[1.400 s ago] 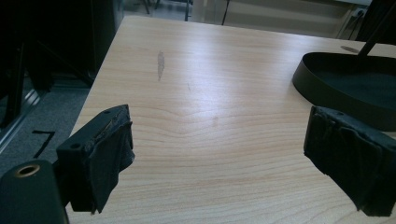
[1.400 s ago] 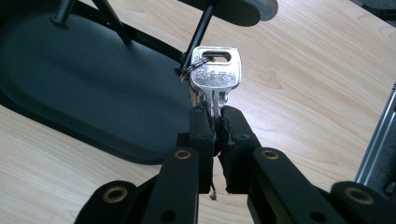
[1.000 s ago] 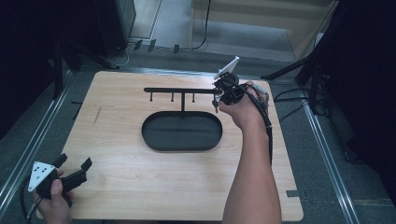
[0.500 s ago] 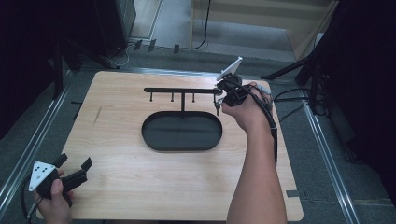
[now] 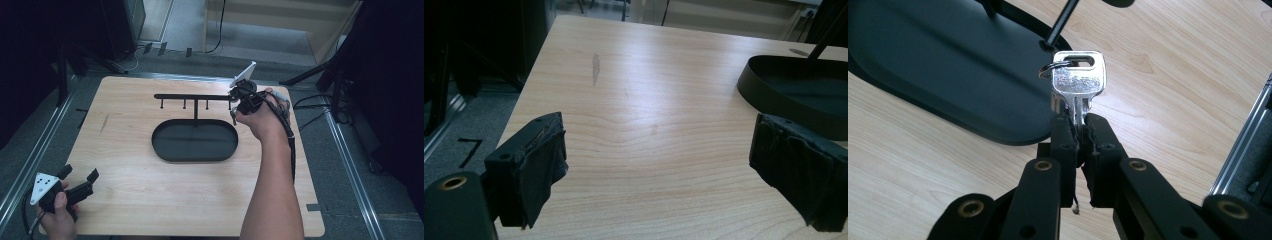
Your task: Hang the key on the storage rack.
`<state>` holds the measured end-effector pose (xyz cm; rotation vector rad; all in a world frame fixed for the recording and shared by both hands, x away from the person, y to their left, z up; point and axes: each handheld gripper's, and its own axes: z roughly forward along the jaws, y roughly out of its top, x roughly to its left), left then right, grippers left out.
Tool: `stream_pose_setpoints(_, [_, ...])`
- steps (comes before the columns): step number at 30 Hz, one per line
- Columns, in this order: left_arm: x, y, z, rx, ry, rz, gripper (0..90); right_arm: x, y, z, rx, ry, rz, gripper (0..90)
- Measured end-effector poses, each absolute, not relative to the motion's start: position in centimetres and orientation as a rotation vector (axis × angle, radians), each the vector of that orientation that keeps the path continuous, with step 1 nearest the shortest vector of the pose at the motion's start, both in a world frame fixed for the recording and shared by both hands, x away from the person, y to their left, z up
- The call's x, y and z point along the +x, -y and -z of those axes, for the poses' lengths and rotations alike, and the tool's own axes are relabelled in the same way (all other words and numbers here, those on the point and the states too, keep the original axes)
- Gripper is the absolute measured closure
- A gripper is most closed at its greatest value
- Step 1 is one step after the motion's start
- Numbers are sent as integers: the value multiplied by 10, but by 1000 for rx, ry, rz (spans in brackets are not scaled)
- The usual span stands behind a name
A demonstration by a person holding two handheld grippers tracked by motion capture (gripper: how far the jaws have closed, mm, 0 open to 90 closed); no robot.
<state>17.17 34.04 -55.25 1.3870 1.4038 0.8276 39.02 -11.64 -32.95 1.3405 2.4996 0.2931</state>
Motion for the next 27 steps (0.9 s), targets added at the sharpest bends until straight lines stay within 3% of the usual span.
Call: stream_pose_setpoints(27, [172,-341,553,1379,-1399,-814,83,396,105,328,1375,-2377,-433,870])
